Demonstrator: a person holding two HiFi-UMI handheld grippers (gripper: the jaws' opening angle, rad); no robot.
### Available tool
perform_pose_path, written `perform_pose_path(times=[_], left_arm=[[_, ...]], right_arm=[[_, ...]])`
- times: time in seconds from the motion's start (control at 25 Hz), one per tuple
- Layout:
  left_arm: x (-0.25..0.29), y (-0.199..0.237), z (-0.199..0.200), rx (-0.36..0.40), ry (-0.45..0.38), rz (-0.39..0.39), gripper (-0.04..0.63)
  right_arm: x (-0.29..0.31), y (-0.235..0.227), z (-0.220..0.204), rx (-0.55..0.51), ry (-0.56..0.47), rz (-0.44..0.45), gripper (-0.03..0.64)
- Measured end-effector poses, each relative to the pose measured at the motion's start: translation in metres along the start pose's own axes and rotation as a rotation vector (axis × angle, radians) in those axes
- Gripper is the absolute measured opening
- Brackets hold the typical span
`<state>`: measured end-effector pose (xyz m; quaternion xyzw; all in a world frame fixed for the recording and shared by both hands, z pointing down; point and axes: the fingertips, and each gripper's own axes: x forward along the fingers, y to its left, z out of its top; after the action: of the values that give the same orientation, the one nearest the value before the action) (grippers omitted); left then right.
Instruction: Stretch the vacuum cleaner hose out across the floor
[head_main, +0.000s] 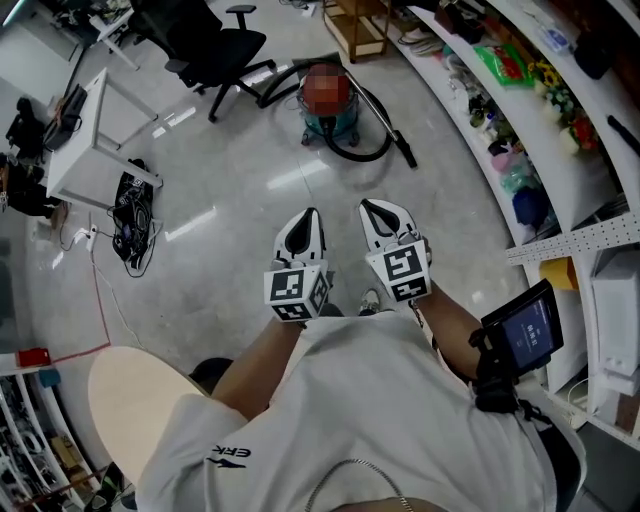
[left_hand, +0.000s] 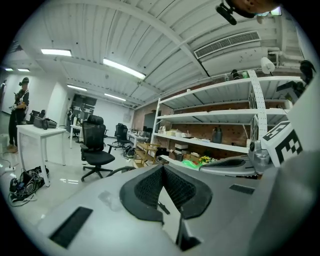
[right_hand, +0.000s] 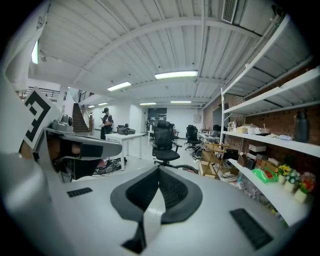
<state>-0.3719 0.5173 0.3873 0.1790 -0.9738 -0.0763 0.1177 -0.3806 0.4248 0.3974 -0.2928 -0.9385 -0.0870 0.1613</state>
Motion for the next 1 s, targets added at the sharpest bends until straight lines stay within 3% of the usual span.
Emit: perform_pose_path(times=[0.36, 1.0], left_arm=[[0.052, 0.022, 0.011, 0.003, 0.014, -0.005, 0.003], [0.174, 0.148, 0.052, -0.036, -0.013, -0.044, 0.003]], right_arm=[[0.051, -0.029, 0.012, -0.001, 0.011, 0.012, 0.003], [0.214, -0.063, 0.063, -0.030, 0.042, -0.041, 0.003]])
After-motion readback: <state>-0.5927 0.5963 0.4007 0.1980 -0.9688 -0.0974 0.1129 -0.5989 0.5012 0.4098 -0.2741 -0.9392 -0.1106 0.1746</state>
